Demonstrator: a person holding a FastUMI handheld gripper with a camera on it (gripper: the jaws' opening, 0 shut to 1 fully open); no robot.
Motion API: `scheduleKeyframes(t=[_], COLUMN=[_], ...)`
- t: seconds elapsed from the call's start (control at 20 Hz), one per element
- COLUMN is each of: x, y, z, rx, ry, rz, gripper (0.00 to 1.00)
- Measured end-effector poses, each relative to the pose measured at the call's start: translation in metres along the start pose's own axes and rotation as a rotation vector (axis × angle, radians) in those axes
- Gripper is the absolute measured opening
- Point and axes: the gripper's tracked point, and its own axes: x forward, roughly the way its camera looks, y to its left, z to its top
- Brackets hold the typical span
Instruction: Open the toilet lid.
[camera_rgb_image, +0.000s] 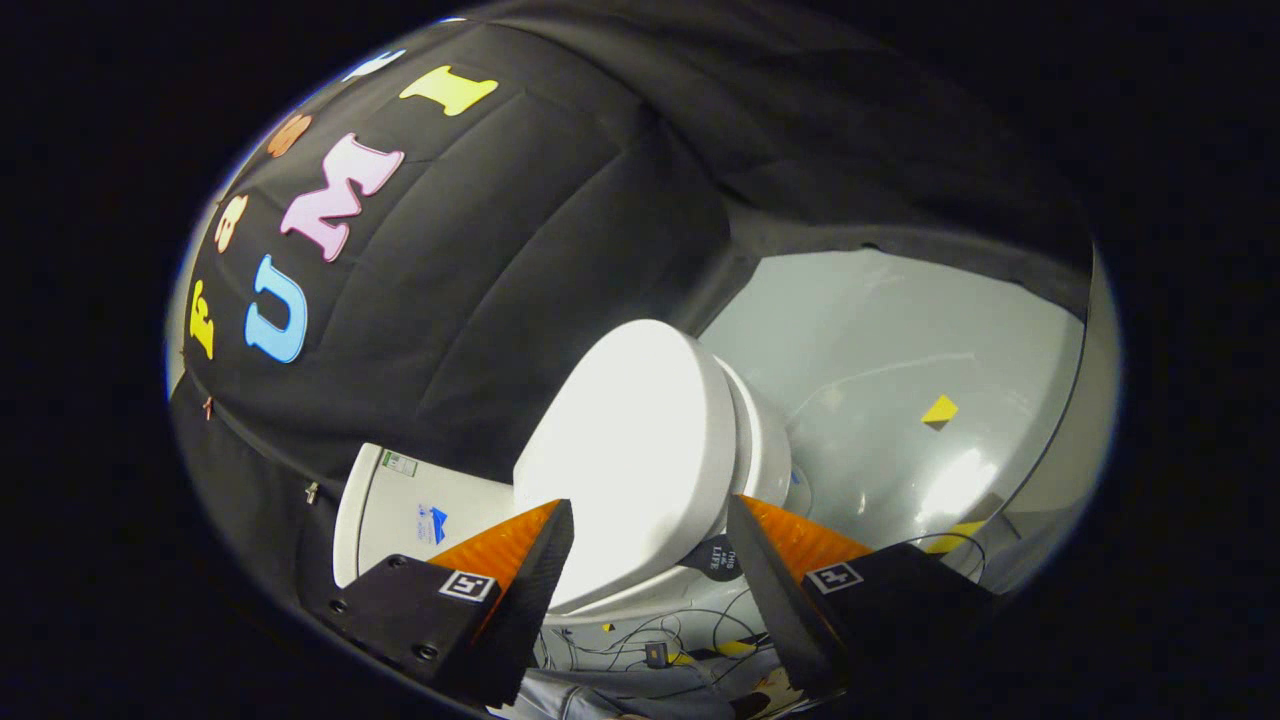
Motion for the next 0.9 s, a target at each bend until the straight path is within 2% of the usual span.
scheduleKeyframes(t=[0.2, 0.3, 0.45, 0.5, 0.55, 0.65, 0.9], x=[0.023, 0.03, 0.037, 0.034, 0.037, 0.043, 0.05], y=[-0.025, -0.034, -0.049, -0.053, -0.055, -0.06, -0.048], z=[-0.037, -0.049, -0.053, -0.051, -0.05, -0.071, -0.089], rx=[0.069, 0.073, 0.07, 0.092, 0.122, 0.14, 0.108], ry=[0.095, 0.113, 0.099, 0.094, 0.093, 0.155, 0.17], rz=[-0.012, -0.033, -0.072, -0.072, -0.061, -0.067, -0.027], gripper=[0.96, 0.85, 0.84, 0.78, 0.6, 0.59, 0.59])
